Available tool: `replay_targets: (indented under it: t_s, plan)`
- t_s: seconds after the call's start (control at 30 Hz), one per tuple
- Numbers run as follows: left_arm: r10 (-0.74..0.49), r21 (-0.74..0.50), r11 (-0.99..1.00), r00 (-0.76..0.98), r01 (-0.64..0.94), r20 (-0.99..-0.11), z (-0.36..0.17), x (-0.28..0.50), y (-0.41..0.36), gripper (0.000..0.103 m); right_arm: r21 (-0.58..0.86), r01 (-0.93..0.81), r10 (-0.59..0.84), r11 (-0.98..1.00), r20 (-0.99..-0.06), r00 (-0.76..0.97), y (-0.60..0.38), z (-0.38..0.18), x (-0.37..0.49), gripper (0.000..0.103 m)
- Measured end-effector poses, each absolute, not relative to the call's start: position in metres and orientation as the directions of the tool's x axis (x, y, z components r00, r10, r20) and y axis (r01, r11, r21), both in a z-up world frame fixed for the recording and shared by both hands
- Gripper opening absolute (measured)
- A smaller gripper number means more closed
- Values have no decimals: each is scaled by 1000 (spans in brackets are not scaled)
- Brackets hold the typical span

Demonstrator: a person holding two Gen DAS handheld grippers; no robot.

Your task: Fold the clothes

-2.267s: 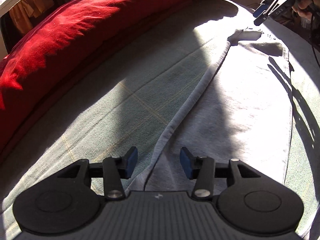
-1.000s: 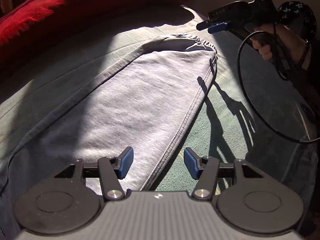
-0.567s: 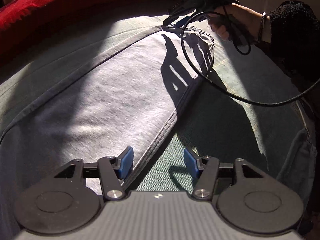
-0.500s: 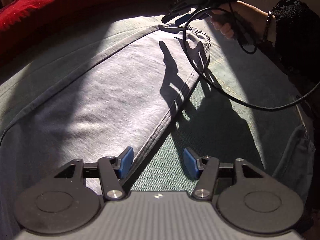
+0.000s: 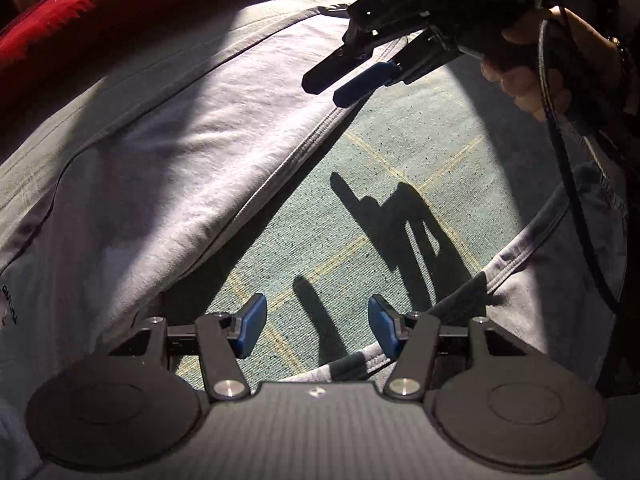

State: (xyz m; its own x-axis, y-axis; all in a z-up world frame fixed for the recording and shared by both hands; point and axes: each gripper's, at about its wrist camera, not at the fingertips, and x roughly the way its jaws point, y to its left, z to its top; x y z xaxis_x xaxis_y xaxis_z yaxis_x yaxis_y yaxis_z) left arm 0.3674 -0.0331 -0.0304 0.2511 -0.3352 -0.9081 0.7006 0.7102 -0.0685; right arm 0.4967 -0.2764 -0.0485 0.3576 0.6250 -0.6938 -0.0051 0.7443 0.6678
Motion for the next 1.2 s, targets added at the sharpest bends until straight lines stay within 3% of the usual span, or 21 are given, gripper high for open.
replay_targets:
  t_s: [0.1, 0.23, 0.47, 0.83, 0.87, 0.93, 1.1, 1.2]
  plan:
    - [-268, 5, 744, 305, 668, -914, -34, 358, -11, 57, 712, -49, 692, 700, -660, 293, -238, -56, 487, 47]
    - [-243, 3, 803, 332, 596, -912, -38, 351, 16, 57, 757, -114, 759, 643, -612, 221, -186, -69, 478, 48]
    - [-225, 19, 835, 373, 549, -900, -39, 331, 49, 57, 742, -173, 761, 648, -624, 176, -113, -93, 476, 48]
    - [-216, 0, 887, 414, 462, -885, -34, 322, 85, 58, 784, -48, 765, 618, -587, 263, -87, -116, 476, 46]
    - [-214, 2, 887, 416, 461, -884, -34, 322, 87, 58, 785, -49, 765, 618, -586, 267, -87, -116, 477, 42]
    - [-207, 10, 890, 425, 455, -881, -33, 322, 91, 58, 771, -45, 751, 635, -603, 268, -87, -118, 477, 16]
    - [-209, 14, 892, 439, 452, -874, -29, 325, 98, 58, 786, -37, 765, 617, -588, 264, -94, -109, 465, 3]
    - [-215, 16, 887, 443, 462, -871, -26, 326, 98, 58, 793, -87, 782, 603, -567, 259, -95, -92, 452, 3]
